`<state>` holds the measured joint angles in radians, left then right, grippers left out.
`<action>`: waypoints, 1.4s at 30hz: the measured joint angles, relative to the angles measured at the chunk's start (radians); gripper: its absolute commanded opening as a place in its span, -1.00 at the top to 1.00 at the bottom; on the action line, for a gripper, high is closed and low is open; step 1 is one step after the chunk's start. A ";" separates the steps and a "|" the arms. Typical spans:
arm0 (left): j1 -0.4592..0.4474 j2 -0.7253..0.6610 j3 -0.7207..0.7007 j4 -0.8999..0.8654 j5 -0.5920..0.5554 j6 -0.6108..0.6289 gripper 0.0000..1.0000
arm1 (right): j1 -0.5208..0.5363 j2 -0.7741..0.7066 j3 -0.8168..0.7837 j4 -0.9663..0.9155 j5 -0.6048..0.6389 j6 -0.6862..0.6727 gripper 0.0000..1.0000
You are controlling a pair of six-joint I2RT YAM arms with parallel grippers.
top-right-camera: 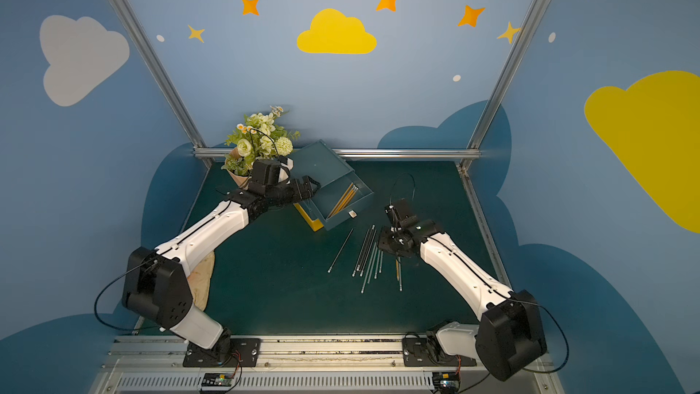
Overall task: Please place the pencils in the drawer according to their color
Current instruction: Pick up the pencil from the center of the board.
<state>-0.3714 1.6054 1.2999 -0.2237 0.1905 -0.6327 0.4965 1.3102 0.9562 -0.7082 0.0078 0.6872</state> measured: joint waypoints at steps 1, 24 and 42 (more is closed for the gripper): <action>0.000 0.000 0.000 0.000 0.000 0.000 -1.00 | -0.005 0.017 -0.003 -0.009 0.006 0.000 0.21; -0.002 0.000 0.000 0.000 0.000 0.000 -1.00 | -0.079 0.346 0.061 -0.048 -0.001 -0.119 0.30; -0.002 0.000 0.000 -0.001 0.000 0.000 -1.00 | -0.114 0.423 0.074 -0.041 -0.002 -0.149 0.34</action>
<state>-0.3737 1.6054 1.2999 -0.2245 0.1905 -0.6331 0.3828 1.7336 1.0306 -0.7494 0.0063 0.5381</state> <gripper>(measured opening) 0.999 0.334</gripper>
